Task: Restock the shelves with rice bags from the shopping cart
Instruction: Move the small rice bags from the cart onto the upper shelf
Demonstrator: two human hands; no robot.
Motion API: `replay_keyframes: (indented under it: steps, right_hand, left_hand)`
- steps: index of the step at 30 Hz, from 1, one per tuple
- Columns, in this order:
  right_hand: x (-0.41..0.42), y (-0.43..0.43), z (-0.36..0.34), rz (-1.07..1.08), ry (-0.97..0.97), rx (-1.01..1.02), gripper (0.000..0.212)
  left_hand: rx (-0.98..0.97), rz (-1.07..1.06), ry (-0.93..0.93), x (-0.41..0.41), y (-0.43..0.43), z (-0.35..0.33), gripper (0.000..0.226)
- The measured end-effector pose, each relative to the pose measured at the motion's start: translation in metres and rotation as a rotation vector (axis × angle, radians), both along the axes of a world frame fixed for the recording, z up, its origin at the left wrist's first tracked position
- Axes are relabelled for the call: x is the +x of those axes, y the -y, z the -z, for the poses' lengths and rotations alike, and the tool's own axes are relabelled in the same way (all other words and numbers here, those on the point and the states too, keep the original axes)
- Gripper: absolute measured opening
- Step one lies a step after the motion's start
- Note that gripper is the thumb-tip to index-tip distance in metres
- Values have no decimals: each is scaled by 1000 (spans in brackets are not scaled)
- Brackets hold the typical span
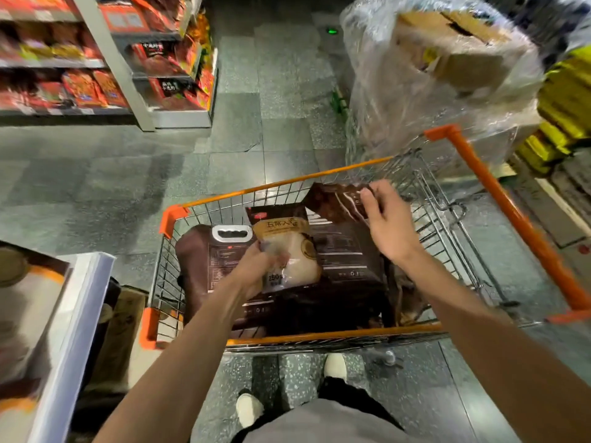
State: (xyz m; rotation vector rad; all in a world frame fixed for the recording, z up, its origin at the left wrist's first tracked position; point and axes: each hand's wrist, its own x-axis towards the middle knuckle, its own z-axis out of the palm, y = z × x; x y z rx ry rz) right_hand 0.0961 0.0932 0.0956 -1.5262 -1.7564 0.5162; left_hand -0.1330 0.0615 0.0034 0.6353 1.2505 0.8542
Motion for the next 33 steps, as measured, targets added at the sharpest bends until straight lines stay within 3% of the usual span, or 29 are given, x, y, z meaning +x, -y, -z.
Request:
replay_keyframes:
  steps: [3, 5, 9, 15, 18, 20, 23, 24, 28, 33]
  right_hand:
    - [-9, 13, 30, -189, 19, -134, 9]
    - [-10, 27, 57, -263, 15, -211, 19]
    - [1, 48, 95, -326, 69, -309, 26]
    - [6, 47, 79, -340, -35, -324, 15]
    - [13, 28, 75, -82, -219, -447, 31]
    - [24, 11, 86, 133, -117, -576, 55]
    - [32, -4, 103, 145, 42, -869, 94]
    - [34, -9, 107, 152, -10, -917, 94]
    - [44, -22, 110, 240, -394, -1014, 61]
    - [54, -37, 107, 181, -758, -1110, 82]
  left_hand:
    - [-106, -45, 50, 34, -11, -8, 20]
    - [-161, -75, 91, 46, -13, -9, 15]
    - [-238, -63, 137, 47, -7, 12, 48]
    - [-80, 24, -125, 61, -12, 21, 30]
    - [-59, 23, -182, 67, -16, 19, 16]
    - [-79, 1, -177, 68, -17, 23, 6]
    - [-82, -18, -124, 72, -15, 25, 15]
    - [-85, -31, -105, 73, -14, 24, 17]
    - [-119, -72, -42, 80, -13, 27, 17]
    - [-85, -16, -99, 91, -16, 27, 16]
